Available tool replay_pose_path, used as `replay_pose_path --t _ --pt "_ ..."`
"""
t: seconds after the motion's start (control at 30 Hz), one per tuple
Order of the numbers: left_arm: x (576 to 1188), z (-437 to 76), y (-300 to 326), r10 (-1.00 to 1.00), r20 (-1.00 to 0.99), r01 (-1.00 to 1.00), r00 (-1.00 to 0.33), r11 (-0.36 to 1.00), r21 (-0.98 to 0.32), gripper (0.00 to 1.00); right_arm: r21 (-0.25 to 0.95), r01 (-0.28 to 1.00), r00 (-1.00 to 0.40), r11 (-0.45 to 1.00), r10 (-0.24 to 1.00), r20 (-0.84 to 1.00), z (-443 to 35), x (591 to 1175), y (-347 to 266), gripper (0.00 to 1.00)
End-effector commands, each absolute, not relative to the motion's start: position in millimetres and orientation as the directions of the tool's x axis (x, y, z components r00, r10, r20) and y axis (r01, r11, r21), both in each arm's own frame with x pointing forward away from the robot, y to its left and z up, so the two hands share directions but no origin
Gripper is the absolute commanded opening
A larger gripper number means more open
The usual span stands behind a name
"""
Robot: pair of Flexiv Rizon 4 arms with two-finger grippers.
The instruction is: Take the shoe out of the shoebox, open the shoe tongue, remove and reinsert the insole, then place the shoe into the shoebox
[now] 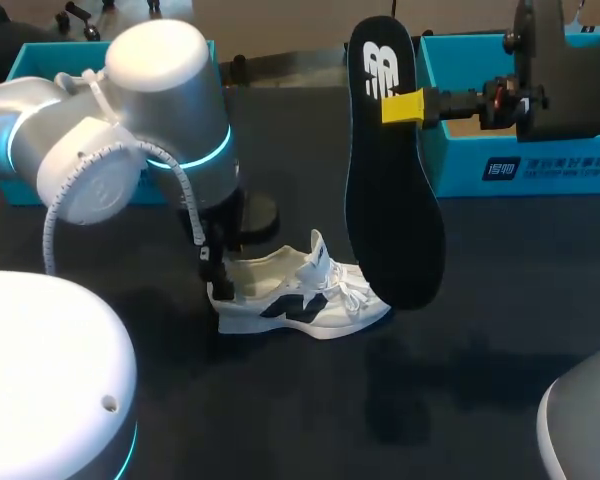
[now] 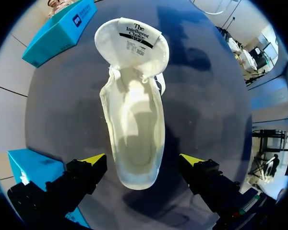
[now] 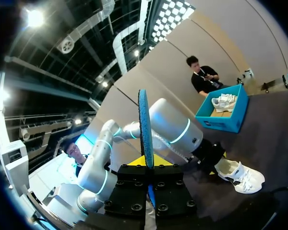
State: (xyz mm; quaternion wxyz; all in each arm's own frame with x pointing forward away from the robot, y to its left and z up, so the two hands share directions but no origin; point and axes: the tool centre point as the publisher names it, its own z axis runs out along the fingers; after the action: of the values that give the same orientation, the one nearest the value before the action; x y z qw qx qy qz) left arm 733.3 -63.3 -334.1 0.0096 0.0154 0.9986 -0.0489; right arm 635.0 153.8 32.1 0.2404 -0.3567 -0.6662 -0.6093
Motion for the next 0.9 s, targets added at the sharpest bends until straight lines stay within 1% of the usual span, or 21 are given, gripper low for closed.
replay_pose_path --t 0.03,0.33,0.63,0.9 --pt "734.3 -332.3 -65.3 0.030 -0.021 0.032 -0.999 0.995 -0.094 1.00 0.638 0.770 -0.628 0.005 0.184 0.756 32.2 636.9 156.9 0.00" --pt "739.6 -335.0 -70.3 0.023 -0.021 0.025 -1.000 0.995 -0.096 1.00 0.638 0.770 -0.628 0.005 0.184 0.756 32.2 636.9 156.9 0.00" --pt "752.4 -329.3 -91.1 0.024 -0.027 0.027 -0.999 0.993 -0.116 1.00 0.638 0.770 -0.628 0.005 0.184 0.756 32.2 636.9 156.9 0.00" --pt "772.1 -353.3 -121.3 0.039 -0.023 0.040 -0.999 0.997 -0.060 1.00 0.638 0.770 -0.628 0.005 0.184 0.756 32.2 636.9 156.9 0.00"
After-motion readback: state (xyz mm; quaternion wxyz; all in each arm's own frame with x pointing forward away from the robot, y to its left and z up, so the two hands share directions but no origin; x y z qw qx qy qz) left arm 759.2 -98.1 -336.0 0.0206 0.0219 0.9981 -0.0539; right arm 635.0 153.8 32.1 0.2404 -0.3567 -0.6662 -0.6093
